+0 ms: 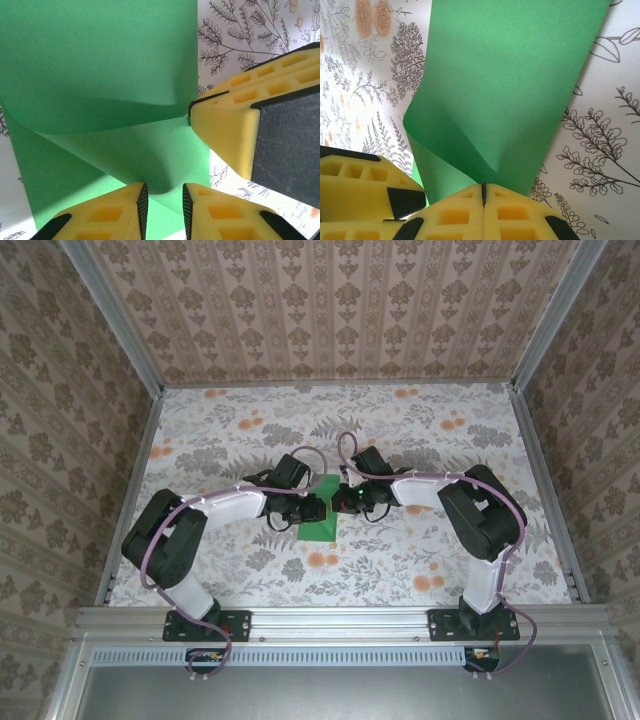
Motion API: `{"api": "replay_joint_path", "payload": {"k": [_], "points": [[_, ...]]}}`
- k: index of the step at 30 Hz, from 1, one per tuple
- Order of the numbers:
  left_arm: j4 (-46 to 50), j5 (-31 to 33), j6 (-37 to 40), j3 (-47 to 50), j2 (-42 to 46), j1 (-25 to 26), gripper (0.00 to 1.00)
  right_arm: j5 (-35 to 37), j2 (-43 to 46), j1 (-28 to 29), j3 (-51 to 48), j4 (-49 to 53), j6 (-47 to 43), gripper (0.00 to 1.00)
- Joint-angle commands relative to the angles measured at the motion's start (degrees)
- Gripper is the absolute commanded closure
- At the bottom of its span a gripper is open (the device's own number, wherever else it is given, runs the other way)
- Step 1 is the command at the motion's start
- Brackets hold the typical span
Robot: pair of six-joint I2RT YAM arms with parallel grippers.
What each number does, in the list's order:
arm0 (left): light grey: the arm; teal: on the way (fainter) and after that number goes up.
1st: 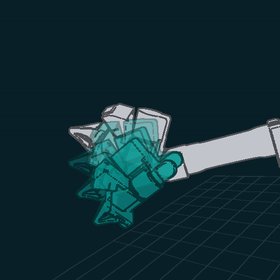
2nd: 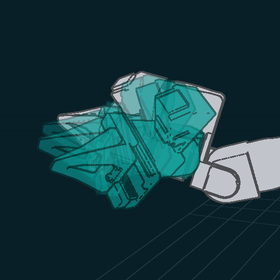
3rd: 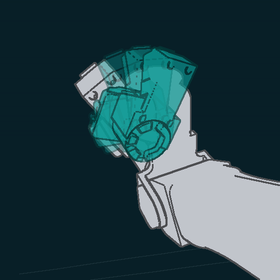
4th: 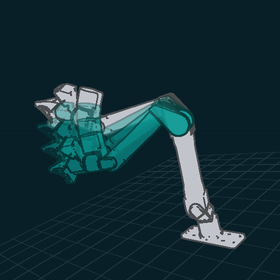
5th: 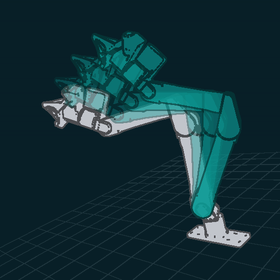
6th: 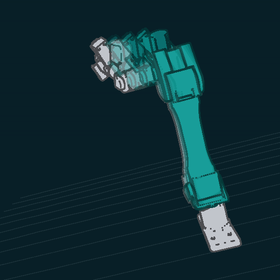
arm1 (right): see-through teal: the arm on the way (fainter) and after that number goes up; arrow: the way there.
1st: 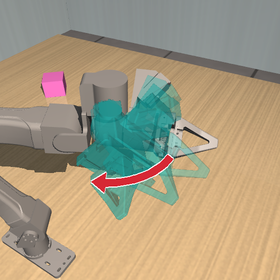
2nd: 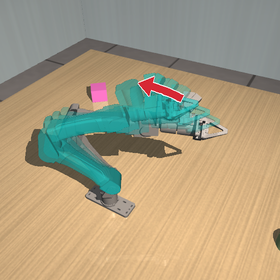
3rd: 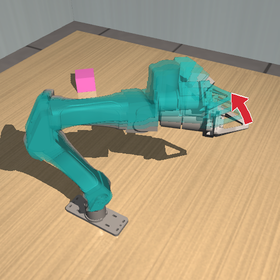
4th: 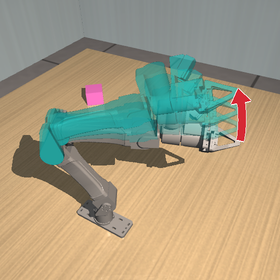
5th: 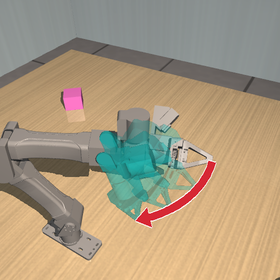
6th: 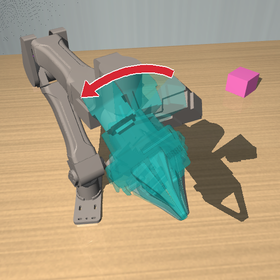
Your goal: Fold a paper plane with a square sheet of paper (pick it up from the middle)
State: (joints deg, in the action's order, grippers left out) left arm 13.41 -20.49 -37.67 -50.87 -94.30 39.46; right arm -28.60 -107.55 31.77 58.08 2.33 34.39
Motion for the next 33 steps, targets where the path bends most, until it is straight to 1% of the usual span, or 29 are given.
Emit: {"api": "replay_joint_path", "payload": {"k": [1,7,12,33], "points": [[-1.26,0.85,0.84,-0.97,-0.01,0.23,0.73,1.70,-1.00,-0.40,1.51,2.00,-1.35,1.00],[-5.23,-1.93,-0.18,-0.66,-1.39,0.26,0.76,2.13,-1.43,-0.57,1.94,2.07,-1.35,1.00],[-7.07,-2.54,-0.98,-0.08,-2.38,0.25,0.76,2.05,-1.50,-0.68,1.99,2.05,-1.35,1.00],[-7.08,-3.06,-1.26,0.53,-4.03,0.09,0.77,1.25,-3.44,-0.82,3.59,2.30,-1.78,1.00]]}}
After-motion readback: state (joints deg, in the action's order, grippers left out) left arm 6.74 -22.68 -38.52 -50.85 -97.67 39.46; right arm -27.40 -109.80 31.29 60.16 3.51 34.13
